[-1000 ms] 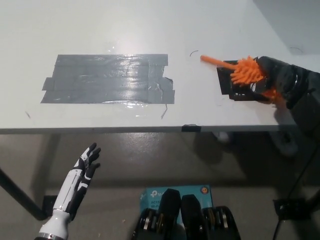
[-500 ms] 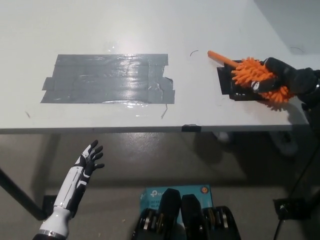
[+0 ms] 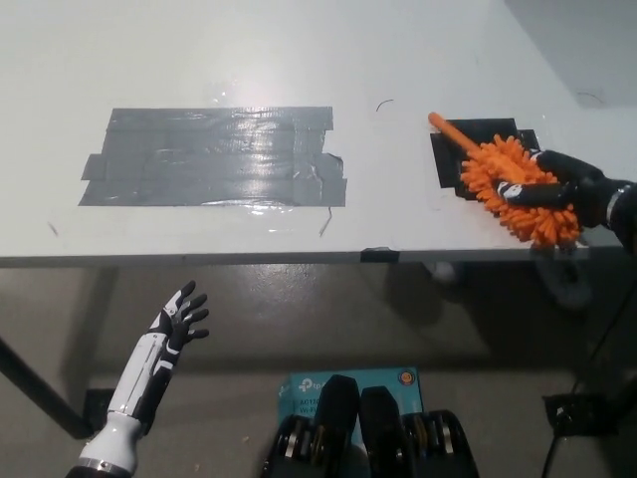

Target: An orange duster is kept infront of the robot in the middle of the table and the robot extends its right arm to grab the duster, picks it up and hands it to a person

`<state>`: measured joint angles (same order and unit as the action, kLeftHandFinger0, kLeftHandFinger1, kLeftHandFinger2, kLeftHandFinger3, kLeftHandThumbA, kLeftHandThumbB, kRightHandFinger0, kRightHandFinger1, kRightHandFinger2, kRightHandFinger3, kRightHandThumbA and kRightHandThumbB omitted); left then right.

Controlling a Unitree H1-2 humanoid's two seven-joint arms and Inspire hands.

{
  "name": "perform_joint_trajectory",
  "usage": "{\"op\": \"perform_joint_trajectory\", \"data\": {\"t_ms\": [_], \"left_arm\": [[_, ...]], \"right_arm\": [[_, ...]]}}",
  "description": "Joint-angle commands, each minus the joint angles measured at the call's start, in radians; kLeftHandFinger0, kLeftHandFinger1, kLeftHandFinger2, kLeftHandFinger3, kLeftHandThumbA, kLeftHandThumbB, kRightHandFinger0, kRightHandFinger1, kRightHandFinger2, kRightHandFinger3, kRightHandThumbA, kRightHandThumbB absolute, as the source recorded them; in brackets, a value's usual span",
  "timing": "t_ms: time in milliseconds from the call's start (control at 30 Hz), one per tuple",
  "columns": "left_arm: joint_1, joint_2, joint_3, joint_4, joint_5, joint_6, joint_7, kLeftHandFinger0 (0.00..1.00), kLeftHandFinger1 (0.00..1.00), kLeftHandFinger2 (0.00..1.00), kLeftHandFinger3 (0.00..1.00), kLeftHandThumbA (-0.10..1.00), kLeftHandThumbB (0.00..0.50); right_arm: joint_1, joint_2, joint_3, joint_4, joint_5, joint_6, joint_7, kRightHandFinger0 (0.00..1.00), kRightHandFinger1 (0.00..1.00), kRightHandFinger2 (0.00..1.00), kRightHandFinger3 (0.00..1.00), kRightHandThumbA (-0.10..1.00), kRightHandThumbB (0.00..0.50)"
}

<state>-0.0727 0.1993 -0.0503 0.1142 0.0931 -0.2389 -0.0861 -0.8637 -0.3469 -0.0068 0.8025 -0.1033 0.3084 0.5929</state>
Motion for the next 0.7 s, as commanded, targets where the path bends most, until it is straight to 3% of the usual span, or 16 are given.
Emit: {"op": "perform_joint_trajectory", "data": {"t_ms": [0, 233, 367, 433, 667], "left_arm": [[-0.032, 0.020, 0.011, -0.030, -0.014, -0.027, -0.014, 0.83, 0.90, 0.92, 1.00, 0.99, 0.130], [-0.035, 0.018, 0.011, -0.032, -0.015, -0.018, -0.013, 0.84, 0.91, 0.96, 1.00, 0.99, 0.125], [-0.036, 0.019, 0.011, -0.031, -0.009, -0.022, -0.010, 0.83, 0.92, 0.98, 1.00, 0.98, 0.121], [-0.037, 0.018, 0.012, -0.033, -0.013, -0.015, -0.012, 0.83, 0.92, 0.98, 1.00, 0.98, 0.130], [-0.037, 0.018, 0.011, -0.032, -0.014, -0.023, -0.012, 0.82, 0.91, 0.98, 1.00, 0.97, 0.119]], "right_arm": [[0.014, 0.039, -0.107, -0.214, 0.447, 0.162, 0.257, 0.00, 0.40, 0.78, 0.97, -0.10, 0.107], [0.031, 0.056, -0.057, -0.291, 0.552, 0.162, 0.216, 0.00, 0.39, 0.76, 1.00, -0.10, 0.113], [0.051, 0.076, -0.017, -0.348, 0.621, 0.162, 0.173, 0.00, 0.38, 0.75, 1.00, -0.10, 0.151], [0.062, 0.096, -0.014, -0.366, 0.645, 0.162, 0.166, 0.00, 0.36, 0.73, 1.00, -0.10, 0.124], [0.090, 0.127, 0.007, -0.410, 0.719, 0.162, 0.087, 0.00, 0.35, 0.74, 0.96, -0.10, 0.124]]}}
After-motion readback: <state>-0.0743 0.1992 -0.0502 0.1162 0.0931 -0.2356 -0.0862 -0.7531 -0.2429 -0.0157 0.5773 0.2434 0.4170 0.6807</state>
